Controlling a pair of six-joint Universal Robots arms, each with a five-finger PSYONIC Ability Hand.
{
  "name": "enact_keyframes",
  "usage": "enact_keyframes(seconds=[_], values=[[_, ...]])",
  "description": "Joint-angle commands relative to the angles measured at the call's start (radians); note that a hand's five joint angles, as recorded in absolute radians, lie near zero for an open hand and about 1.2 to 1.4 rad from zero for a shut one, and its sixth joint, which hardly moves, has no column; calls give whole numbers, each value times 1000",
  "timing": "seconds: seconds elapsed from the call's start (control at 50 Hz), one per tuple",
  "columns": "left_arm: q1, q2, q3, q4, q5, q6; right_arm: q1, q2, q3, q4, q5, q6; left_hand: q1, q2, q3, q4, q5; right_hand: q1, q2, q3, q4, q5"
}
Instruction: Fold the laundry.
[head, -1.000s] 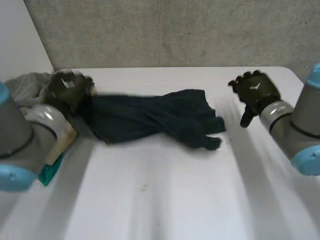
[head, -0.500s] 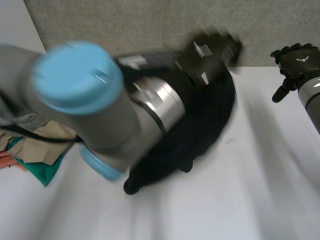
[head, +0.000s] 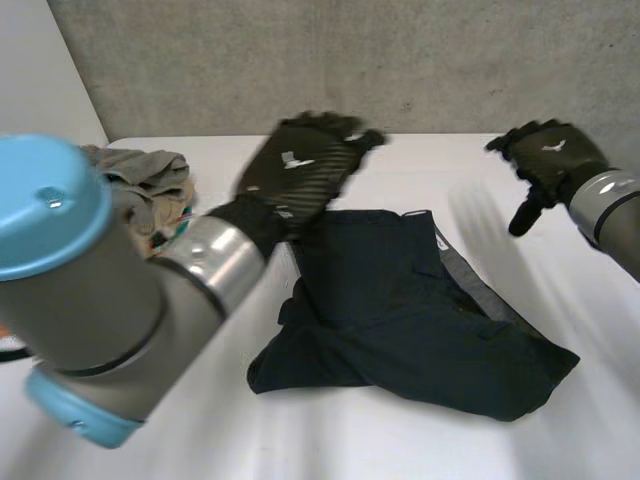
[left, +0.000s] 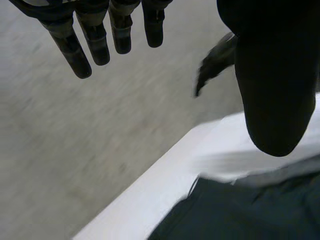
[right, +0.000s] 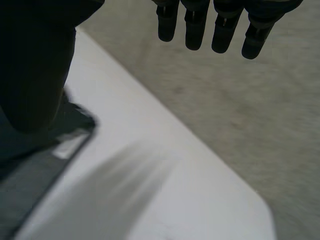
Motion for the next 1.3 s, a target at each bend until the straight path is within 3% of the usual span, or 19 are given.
enact_keyframes(seconds=[0.02, 0.16, 0.28, 0.34, 0.48, 0.54, 0.56, 0.58, 0.6, 0.62, 0.7, 0.86, 0.96, 1.04, 1.14, 1.3], values=[[125, 45, -179, -70, -20, -13, 51, -10, -5, 242, -44, -98, 155, 137, 134, 143, 128, 6, 32, 32, 33, 23], [179, 35, -308, -177, 35, -68, 65, -76, 59, 432, -56, -271, 311, 292, 290, 298, 283, 83, 108, 109, 109, 100], [167, -47, -316, -156, 86, -111, 45, -111, 174, 515, -65, -534, 314, 296, 293, 301, 287, 83, 108, 109, 109, 100], [156, -99, -289, -133, 81, -118, 45, -105, 210, 513, -62, -556, 264, 246, 243, 252, 237, 83, 108, 109, 109, 100], [112, -270, -158, -97, 39, -115, 43, -47, 283, 377, -44, -489, 290, 272, 269, 278, 263, 89, 114, 115, 115, 106], [89, -336, -100, -103, -7, -102, 43, -18, 309, 274, -41, -434, 747, 729, 726, 734, 720, 284, 310, 311, 311, 301], [83, -354, -82, -106, -38, -96, 42, -8, 317, 235, -38, -414, 1059, 1041, 1039, 1047, 1032, 599, 625, 625, 626, 616], [79, -354, -74, -110, -55, -93, 40, -7, 317, 218, -36, -400, 1199, 1180, 1178, 1186, 1172, 826, 852, 852, 853, 843], [76, -351, -69, -114, -69, -92, 38, -8, 319, 205, -35, -389, 1200, 1182, 1179, 1188, 1173, 1064, 1089, 1090, 1091, 1081], [75, -342, -68, -119, -84, -89, 38, -11, 317, 196, -36, -377, 1200, 1182, 1179, 1188, 1173, 1160, 1185, 1186, 1186, 1177], [66, -238, -103, -128, -106, -99, 37, -73, 311, 191, -56, -320, 1200, 1182, 1179, 1188, 1173, 1161, 1186, 1187, 1187, 1178], [92, 200, -123, -79, 15, -165, 19, -322, 178, 323, -185, -202, 1200, 1182, 1179, 1188, 1173, 1161, 1186, 1187, 1187, 1178], [165, 243, -39, -122, 25, -188, -18, -334, 75, 339, -263, -96, 1200, 1182, 1179, 1188, 1173, 1161, 1186, 1187, 1187, 1178], [228, 148, 43, -200, 49, -188, 29, -263, 33, 331, -280, -30, 1200, 1182, 1179, 1188, 1173, 1161, 1186, 1187, 1187, 1178], [251, -59, 139, -261, 92, -178, 144, -118, 9, 280, -239, 3, 1200, 1182, 1179, 1188, 1173, 1161, 1186, 1187, 1187, 1178], [268, -400, 360, -263, 68, -72, 302, 160, -74, 46, -67, 111, 1200, 1182, 1179, 1188, 1173, 1161, 1186, 1187, 1187, 1178]])
